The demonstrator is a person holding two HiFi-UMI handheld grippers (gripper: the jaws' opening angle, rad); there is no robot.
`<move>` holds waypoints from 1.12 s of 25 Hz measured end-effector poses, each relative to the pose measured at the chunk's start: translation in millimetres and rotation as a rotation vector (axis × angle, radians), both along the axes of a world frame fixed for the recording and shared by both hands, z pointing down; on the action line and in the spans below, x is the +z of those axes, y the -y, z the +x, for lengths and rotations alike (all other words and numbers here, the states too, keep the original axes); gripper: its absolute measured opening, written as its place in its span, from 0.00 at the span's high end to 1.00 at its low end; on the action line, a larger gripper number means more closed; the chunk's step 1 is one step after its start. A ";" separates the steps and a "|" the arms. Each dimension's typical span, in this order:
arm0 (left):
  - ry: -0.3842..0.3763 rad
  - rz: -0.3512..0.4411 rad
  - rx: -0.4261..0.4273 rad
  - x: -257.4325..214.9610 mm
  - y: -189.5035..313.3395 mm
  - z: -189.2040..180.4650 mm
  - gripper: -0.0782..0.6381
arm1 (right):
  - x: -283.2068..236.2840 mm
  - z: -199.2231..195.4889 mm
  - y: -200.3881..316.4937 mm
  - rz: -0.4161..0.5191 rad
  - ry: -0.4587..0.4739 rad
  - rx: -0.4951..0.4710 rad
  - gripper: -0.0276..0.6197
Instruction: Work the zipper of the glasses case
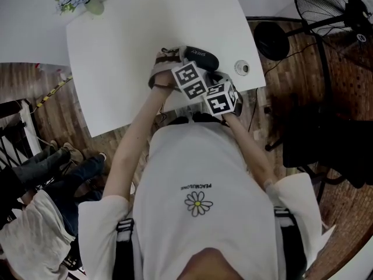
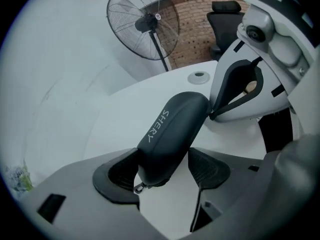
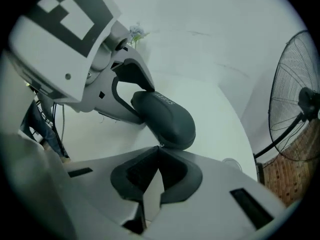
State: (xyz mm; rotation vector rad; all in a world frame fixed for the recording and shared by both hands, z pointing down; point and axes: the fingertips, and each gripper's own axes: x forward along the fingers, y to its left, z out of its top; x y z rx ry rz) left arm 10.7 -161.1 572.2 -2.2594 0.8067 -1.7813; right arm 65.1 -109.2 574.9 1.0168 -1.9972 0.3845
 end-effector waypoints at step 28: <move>-0.121 0.148 0.012 -51.3 0.9 -9.9 0.55 | -42.2 25.3 9.1 0.106 0.038 -0.061 0.84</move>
